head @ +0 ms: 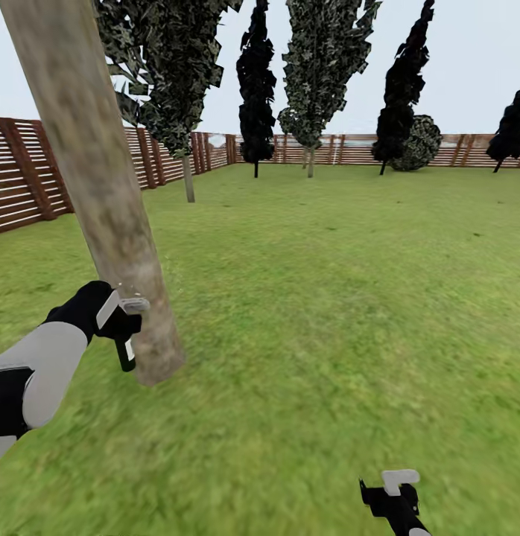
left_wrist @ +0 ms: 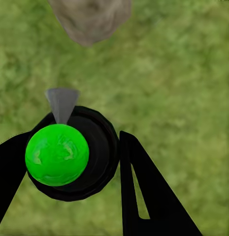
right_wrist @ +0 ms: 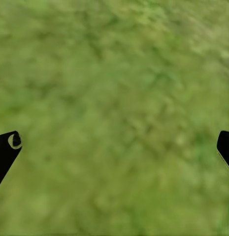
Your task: In the garden, pick up the pesticide atomizer on the floor and spray pesticide onto both trees until each tree trunk is fully covered.
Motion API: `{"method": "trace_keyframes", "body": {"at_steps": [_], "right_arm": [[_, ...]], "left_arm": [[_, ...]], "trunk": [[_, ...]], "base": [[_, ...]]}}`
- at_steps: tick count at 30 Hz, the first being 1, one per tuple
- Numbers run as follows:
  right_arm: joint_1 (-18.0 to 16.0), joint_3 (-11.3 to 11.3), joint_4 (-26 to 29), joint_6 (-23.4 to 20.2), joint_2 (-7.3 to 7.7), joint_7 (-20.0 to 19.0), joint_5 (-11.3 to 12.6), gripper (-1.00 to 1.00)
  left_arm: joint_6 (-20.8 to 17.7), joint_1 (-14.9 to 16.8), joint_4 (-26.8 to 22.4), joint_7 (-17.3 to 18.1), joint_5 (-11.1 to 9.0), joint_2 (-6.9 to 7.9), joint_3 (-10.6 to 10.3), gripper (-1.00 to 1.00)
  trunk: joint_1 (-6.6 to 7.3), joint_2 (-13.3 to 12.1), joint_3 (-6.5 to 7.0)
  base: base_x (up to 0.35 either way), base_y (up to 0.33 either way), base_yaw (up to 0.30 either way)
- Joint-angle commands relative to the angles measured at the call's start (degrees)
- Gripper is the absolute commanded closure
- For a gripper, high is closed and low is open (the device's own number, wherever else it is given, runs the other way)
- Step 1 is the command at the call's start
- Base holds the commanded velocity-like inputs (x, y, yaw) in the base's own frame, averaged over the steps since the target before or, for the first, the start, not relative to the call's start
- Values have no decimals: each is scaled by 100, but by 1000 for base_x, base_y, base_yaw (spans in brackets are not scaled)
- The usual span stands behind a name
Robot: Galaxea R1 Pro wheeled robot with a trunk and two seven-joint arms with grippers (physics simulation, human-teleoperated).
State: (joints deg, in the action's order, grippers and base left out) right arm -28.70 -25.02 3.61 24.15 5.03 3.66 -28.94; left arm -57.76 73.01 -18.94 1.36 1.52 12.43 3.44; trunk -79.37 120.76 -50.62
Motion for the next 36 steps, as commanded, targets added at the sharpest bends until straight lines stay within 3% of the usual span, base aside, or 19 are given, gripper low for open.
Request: {"method": "trace_keyframes", "body": {"at_steps": [1,9,17,23,24,26,28,31,36], "right_arm": [[-4,-29,-10,19,-1,30,-61,-100],[-4,-29,-16,19,-2,30,-61,-100],[-4,-29,-10,19,-2,30,-59,-100],[-4,-29,-10,19,-2,30,-61,-100],[-4,-29,-10,19,-2,30,-61,-100],[-4,-29,-10,19,-2,30,-64,-100],[-4,-29,-14,19,-2,30,-67,-100],[-4,-29,-11,19,-2,30,-65,-100],[-4,-29,-10,24,8,30,-59,-100]], "left_arm": [[-24,3,-6,14,24,-6,34,100],[-24,3,-10,13,24,-11,34,100],[-24,3,-9,13,24,-13,34,100],[-24,-11,-5,13,29,6,32,100],[-24,-17,-4,13,31,55,29,100],[-24,-39,5,13,29,320,26,100],[-24,-60,50,13,32,402,17,100],[-2,-318,29,14,4,359,16,100],[40,-406,73,13,-8,281,25,100]], "trunk": [[-1,2,-5],[-1,2,-5],[-1,2,-5],[-1,2,-5],[-1,2,-5],[-1,2,-5],[-1,2,-5],[-1,2,-5],[-1,2,-5]], "base": [[161,-253,276],[165,-249,262],[101,-260,23],[95,-261,224],[95,-262,275],[95,-262,277],[95,-262,277],[103,-261,265],[135,-261,51]]}}
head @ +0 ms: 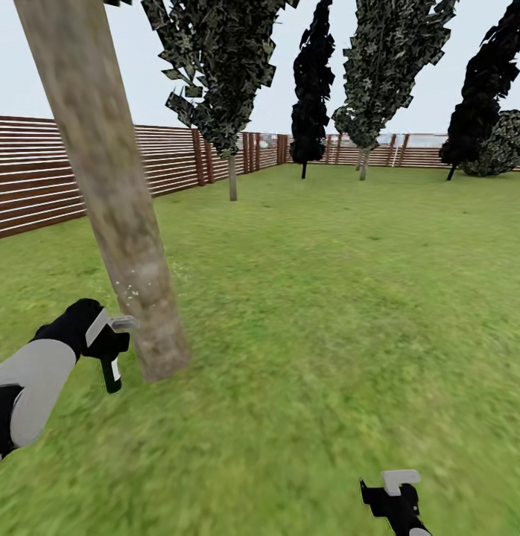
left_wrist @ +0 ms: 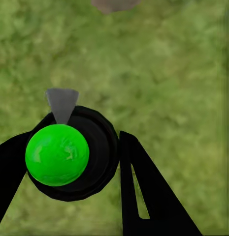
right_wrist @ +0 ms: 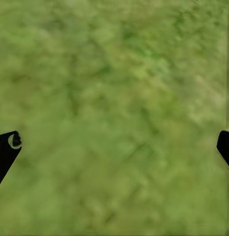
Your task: In the garden, pick up the pesticide atomizer on the floor and spray pesticide onto both trees until each tree trunk is fully covered.
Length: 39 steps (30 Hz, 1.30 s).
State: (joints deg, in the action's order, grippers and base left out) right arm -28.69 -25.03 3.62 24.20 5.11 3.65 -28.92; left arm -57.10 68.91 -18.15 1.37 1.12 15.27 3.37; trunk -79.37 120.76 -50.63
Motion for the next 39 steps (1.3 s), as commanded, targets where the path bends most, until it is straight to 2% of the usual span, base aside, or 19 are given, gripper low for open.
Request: {"method": "trace_keyframes", "body": {"at_steps": [1,13,18,23,32,39], "right_arm": [[-5,-28,-10,21,5,30,-61,-100],[-5,-35,-10,15,2,30,-61,-100],[-5,-31,-10,14,-1,30,-61,-100],[-5,-35,-10,14,-1,30,-61,-100],[-5,-35,-10,14,-1,30,-61,-100],[-5,-35,-10,14,-1,30,-61,-100]], "left_arm": [[-22,-62,-21,13,35,-11,30,100],[63,-437,-68,-10,70,52,23,100],[86,-578,-78,-49,67,35,14,100],[92,-598,-85,-49,53,-10,17,100],[101,-598,-95,-49,46,-24,33,100],[98,-598,-109,-49,46,-24,55,100]], "trunk": [[0,2,-5],[0,2,-5],[0,2,-5],[0,2,-5],[0,2,-5],[0,2,-5]], "base": [[155,-256,3],[246,-150,2],[29,-7,224],[-13,-30,234],[-39,-245,12],[129,-261,0]]}}
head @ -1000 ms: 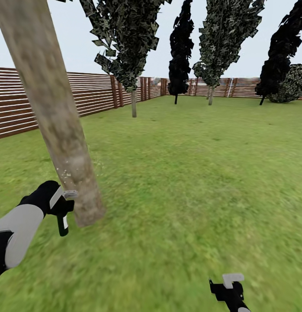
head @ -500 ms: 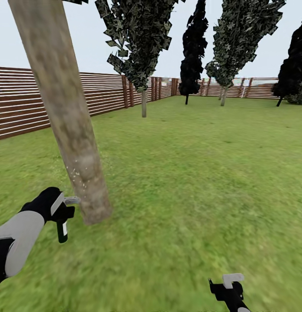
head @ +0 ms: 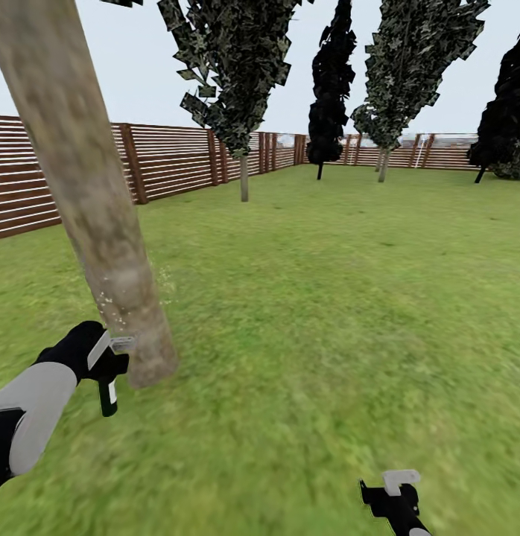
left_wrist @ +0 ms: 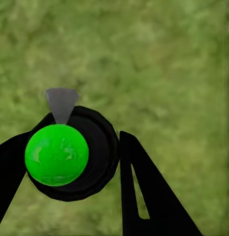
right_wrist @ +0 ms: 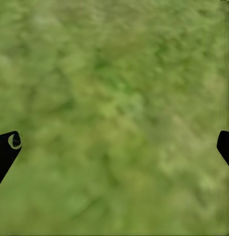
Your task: In the garden, pick up the pesticide atomizer on the floor and spray pesticide onto both trees until each tree trunk is fully covered.
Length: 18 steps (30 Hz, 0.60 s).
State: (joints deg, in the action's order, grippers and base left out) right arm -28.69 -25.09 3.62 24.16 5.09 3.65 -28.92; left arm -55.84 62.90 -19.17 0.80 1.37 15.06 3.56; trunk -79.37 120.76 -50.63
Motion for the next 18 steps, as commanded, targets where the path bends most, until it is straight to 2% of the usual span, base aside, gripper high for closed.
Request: {"method": "trace_keyframes", "body": {"at_steps": [1,4,9,18], "right_arm": [[-5,-28,-10,19,0,30,-61,-100],[-5,-23,-10,19,0,30,-61,-100],[-5,-22,-10,19,-6,30,-61,-100],[-5,-22,-10,19,-8,30,-61,-100]], "left_arm": [[-30,3,-14,11,21,-3,38,100],[-47,3,-235,22,21,-3,25,100],[-58,3,-297,26,21,-3,13,100],[-67,0,-305,26,21,-3,13,100]], "trunk": [[-1,2,-5],[-1,2,-5],[-1,2,-5],[-1,2,-5]], "base": [[154,-257,0],[155,-257,0],[44,-267,40],[4,-272,259]]}}
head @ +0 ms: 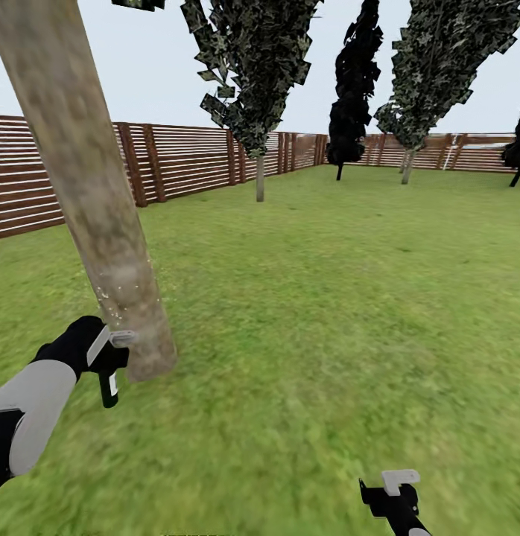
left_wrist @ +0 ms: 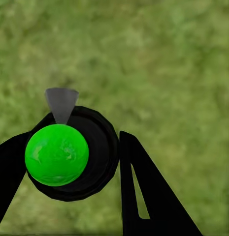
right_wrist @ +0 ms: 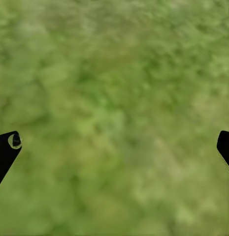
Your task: In the garden, pick up the pesticide atomizer on the floor and spray pesticide onto both trees until each tree trunk is fully covered.
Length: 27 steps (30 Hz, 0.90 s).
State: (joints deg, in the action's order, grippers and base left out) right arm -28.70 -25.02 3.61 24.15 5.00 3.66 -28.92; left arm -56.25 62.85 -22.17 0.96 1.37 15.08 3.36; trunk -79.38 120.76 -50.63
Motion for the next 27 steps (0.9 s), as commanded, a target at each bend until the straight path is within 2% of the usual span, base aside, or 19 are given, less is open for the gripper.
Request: {"method": "trace_keyframes", "body": {"at_steps": [1,13,17,21,27], "right_arm": [[-4,-29,-9,19,1,29,-61,-100],[-4,-29,-9,19,3,31,-61,-100],[-4,-31,-9,22,13,31,-61,-100],[-4,-29,-9,28,17,30,-62,-100],[-4,-29,-13,20,11,29,-61,-100]], "left_arm": [[-26,6,-6,10,21,-5,33,100],[-52,8,-149,10,14,-12,57,100],[-60,8,-154,10,12,-27,52,100],[-71,15,-179,10,20,-114,40,100],[-86,25,-343,10,29,-127,39,100]], "trunk": [[1,2,-5],[1,2,-5],[1,2,-5],[1,2,-5],[1,2,-5]], "base": [[57,-272,277],[140,-250,267],[228,-202,45],[231,-200,2],[233,-198,0]]}}
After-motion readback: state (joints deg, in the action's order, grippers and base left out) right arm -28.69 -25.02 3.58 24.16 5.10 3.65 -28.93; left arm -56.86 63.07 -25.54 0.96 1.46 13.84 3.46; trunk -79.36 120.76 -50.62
